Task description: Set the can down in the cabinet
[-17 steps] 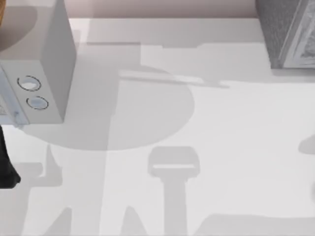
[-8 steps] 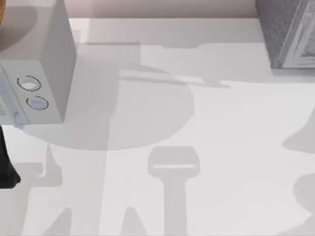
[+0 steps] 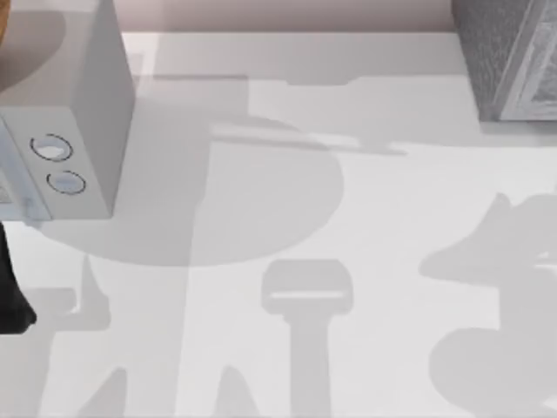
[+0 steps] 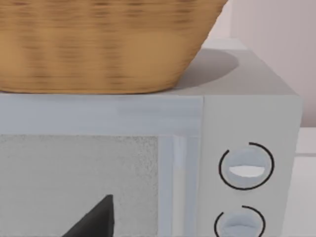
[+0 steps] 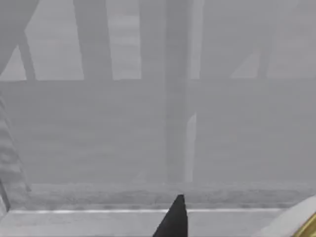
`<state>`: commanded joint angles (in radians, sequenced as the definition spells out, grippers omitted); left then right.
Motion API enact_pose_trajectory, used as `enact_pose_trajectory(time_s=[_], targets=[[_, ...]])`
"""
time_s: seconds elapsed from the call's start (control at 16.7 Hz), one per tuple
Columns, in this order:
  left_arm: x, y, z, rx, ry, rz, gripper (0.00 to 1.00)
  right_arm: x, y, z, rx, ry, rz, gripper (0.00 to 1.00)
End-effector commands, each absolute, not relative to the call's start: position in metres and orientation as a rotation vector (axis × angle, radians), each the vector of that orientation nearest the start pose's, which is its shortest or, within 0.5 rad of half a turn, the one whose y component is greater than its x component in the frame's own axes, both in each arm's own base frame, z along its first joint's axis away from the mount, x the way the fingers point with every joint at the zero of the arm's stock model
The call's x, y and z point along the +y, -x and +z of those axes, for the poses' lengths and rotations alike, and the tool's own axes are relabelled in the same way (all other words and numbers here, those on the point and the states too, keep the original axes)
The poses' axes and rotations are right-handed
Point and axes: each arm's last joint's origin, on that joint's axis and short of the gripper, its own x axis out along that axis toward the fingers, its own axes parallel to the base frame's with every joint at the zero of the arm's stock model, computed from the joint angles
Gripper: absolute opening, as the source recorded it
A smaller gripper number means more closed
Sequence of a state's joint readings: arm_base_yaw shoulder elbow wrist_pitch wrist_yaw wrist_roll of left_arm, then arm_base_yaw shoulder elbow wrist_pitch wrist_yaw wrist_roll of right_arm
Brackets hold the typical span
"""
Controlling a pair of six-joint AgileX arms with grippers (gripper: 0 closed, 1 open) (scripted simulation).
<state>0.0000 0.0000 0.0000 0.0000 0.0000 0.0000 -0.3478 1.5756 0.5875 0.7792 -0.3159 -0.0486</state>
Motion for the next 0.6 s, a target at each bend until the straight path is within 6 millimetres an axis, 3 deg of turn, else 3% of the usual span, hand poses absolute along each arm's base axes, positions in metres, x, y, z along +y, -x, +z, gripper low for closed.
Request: enact_pose_trajectory(time_s=[0.18,0.6], targets=[[-0.0012,-0.1057,0.1600,0.000,0.000,0.000,1.00,-0.0929,-0.2883,0.1848,0.194,-0.003,-0.012,0.00],[-0.0012,-0.1057,0.1600,0.000,0.000,0.000,1.00,-0.0899,-0.2838,0.1879,0.190,-0.003,-0.015,0.00]])
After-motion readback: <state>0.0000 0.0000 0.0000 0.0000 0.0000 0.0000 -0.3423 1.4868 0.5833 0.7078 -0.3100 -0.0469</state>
